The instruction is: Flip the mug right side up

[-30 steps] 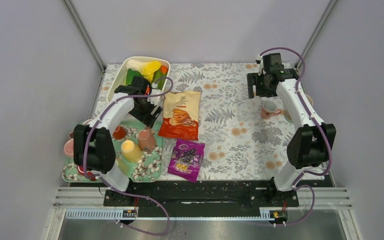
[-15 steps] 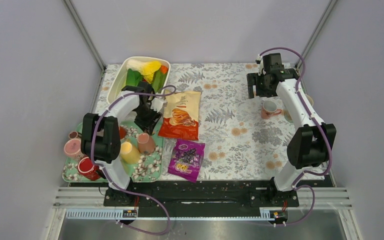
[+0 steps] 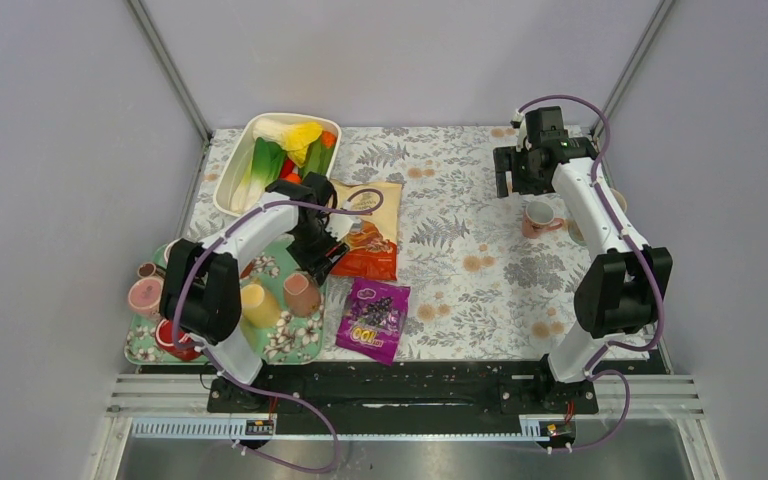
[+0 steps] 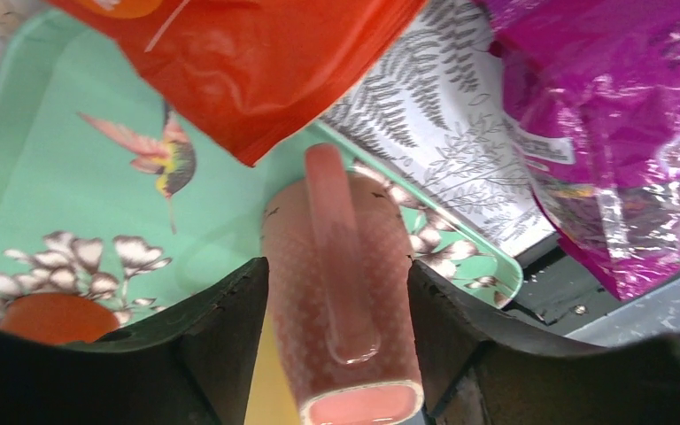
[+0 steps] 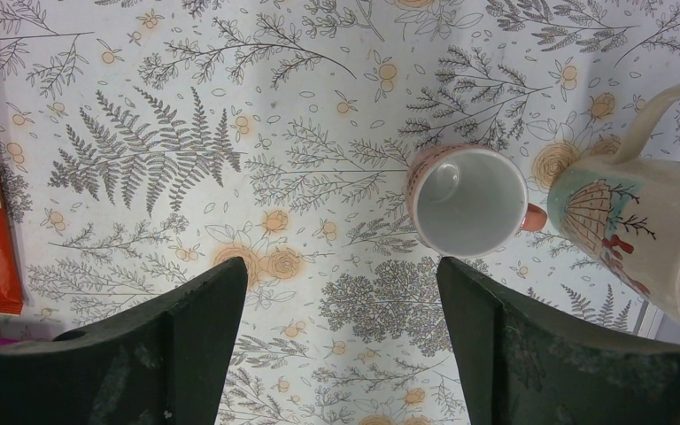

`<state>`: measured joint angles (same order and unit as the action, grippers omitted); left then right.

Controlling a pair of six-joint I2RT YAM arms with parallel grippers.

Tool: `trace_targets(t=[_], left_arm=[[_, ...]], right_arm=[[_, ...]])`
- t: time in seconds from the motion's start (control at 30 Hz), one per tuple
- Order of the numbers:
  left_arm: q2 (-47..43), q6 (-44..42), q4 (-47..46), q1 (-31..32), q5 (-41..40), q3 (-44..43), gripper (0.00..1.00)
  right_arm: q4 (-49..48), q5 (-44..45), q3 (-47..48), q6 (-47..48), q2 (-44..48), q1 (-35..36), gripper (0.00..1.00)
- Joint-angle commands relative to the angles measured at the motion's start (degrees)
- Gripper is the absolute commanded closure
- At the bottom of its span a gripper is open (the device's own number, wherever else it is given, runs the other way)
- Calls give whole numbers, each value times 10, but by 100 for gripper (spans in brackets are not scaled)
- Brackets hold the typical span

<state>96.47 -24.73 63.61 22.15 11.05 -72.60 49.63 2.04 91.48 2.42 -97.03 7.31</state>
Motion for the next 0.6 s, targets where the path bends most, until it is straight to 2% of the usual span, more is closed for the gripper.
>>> trace_targets(t=[0.0, 0.13, 0.2, 0.27, 0.33, 0.4, 0.57], left_arm=[[-20, -2, -19, 5, -61, 12, 36], [-15, -7, -63, 26, -106, 45, 36], [-13, -9, -87, 35, -132, 57, 41], [-14, -8, -101, 40, -130, 58, 60], [-22, -6, -104, 40, -115, 51, 84], [-34, -6, -101, 39, -86, 46, 100], [-68, -15, -91, 37, -64, 43, 100]], right_arm=[[-5, -4, 1, 10, 2, 5, 12], [-5, -8, 1, 10, 1, 5, 12], [-6, -10, 1, 11, 3, 5, 12], [-5, -16, -1, 12, 5, 5, 12], [-5, -19, -1, 12, 10, 6, 11], [-8, -37, -4, 10, 17, 7, 11], [-20, -75, -11, 1, 39, 30, 11]])
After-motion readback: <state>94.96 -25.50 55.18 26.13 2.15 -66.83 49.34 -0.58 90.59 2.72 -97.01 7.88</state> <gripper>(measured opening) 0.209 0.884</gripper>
